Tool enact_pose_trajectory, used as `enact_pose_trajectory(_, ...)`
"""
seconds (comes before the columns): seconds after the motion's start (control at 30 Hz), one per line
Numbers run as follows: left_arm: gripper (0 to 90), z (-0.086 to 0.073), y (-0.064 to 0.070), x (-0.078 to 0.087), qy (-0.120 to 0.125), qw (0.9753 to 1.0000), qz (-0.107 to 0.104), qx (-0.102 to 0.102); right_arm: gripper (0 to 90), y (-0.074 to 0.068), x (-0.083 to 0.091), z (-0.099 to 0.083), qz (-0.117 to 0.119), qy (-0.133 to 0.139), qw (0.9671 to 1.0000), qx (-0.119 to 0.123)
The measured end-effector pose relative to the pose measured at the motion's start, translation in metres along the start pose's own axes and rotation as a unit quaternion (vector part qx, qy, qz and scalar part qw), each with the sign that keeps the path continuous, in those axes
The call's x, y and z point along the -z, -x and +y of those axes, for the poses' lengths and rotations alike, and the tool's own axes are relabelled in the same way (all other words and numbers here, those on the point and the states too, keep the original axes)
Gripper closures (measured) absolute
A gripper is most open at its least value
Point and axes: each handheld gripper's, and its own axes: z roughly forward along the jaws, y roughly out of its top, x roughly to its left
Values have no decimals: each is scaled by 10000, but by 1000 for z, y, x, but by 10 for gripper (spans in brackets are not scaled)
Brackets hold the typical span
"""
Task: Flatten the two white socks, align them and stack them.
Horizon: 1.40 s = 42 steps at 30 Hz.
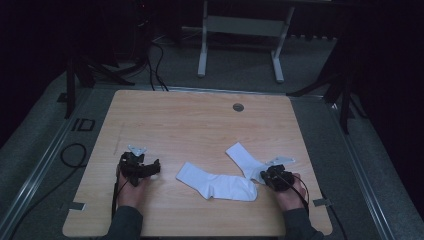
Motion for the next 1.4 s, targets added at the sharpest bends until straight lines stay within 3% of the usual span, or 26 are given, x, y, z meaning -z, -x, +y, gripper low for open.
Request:
enact_pose_trajectory(0.2,139,0,1,0,0,10000,-13,-6,879,-4,-9,12,48,11,9999,143)
enact_pose_trajectory(0.47,139,0,1,0,1,10000,-17,-8,874,-10,-16,22,200,-32,9982,557)
enact_pose_trajectory(0.57,139,0,1,0,2,10000,-17,-9,819,-10,-15,26,309,-91,9976,610)
enact_pose_trajectory(0.7,139,0,1,0,4,10000,-16,-6,705,-12,-7,49,358,179,9968,687)
enact_pose_trajectory(0.93,139,0,1,0,1,10000,-28,-14,629,-16,-21,84,514,293,9958,702)
enact_pose_trajectory(1.17,140,0,1,0,-2,10000,-34,-21,580,-11,-49,96,530,134,9972,506)
enact_pose_trajectory(1.4,139,0,1,0,-1,10000,-34,-21,530,-14,-66,102,522,51,9973,506)
